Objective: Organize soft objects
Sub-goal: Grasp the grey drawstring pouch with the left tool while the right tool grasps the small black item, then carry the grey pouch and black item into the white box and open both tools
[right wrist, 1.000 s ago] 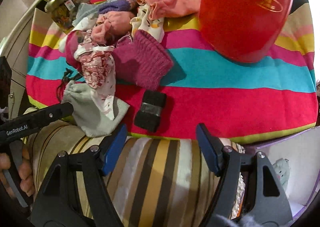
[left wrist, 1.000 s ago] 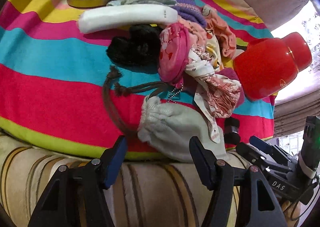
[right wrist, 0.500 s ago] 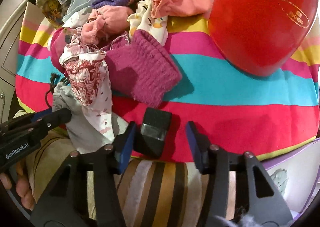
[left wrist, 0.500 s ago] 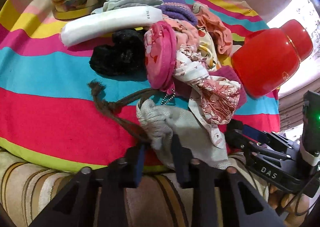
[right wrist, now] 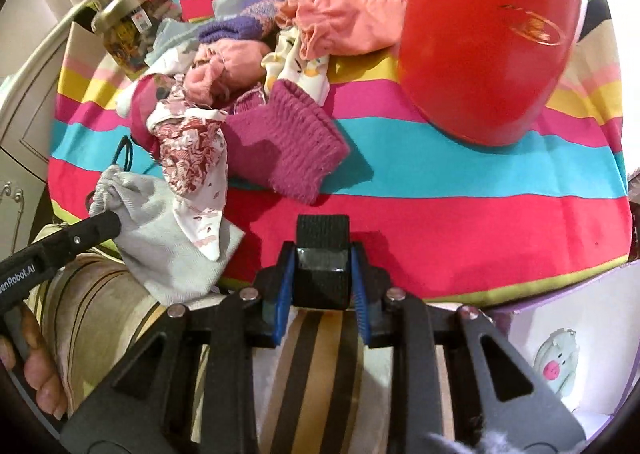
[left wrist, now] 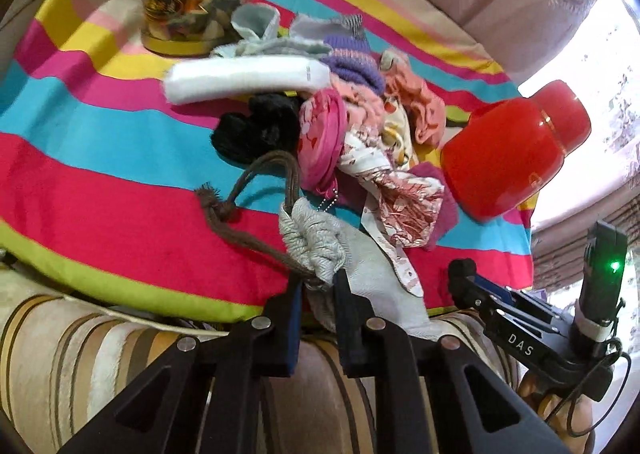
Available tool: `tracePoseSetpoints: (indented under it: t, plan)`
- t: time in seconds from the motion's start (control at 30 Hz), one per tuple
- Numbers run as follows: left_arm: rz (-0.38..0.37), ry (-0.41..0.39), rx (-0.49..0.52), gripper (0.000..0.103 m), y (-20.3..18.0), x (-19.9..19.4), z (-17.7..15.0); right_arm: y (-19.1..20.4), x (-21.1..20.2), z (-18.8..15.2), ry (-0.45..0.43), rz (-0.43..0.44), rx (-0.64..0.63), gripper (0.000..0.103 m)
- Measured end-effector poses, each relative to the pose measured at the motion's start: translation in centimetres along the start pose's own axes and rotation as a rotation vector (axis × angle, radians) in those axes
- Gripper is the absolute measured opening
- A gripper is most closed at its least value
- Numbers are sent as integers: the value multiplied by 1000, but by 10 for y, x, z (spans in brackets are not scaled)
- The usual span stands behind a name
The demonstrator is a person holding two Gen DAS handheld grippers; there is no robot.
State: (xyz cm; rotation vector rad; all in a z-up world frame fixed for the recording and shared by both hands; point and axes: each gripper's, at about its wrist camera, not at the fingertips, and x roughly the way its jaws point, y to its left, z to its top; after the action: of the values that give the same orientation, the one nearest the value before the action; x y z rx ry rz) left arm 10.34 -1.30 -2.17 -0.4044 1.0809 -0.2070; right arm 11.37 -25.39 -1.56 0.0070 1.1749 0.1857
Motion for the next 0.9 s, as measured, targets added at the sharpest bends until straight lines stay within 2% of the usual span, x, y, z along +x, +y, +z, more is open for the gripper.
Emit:
tracePoseSetpoints:
  t: [0.13, 0.37, 0.9]
  plan:
    - [4, -54, -19, 15, 2, -23, -10, -4, -13, -8, -22, 13, 5, 31]
    - [-25, -103, -26, 13, -8, -52, -29, -9, -39, -19, -69, 20, 14, 31]
    - [-92, -132, 120, 8, -76, -82, -51, -66, -87, -65, -128, 26, 130, 31]
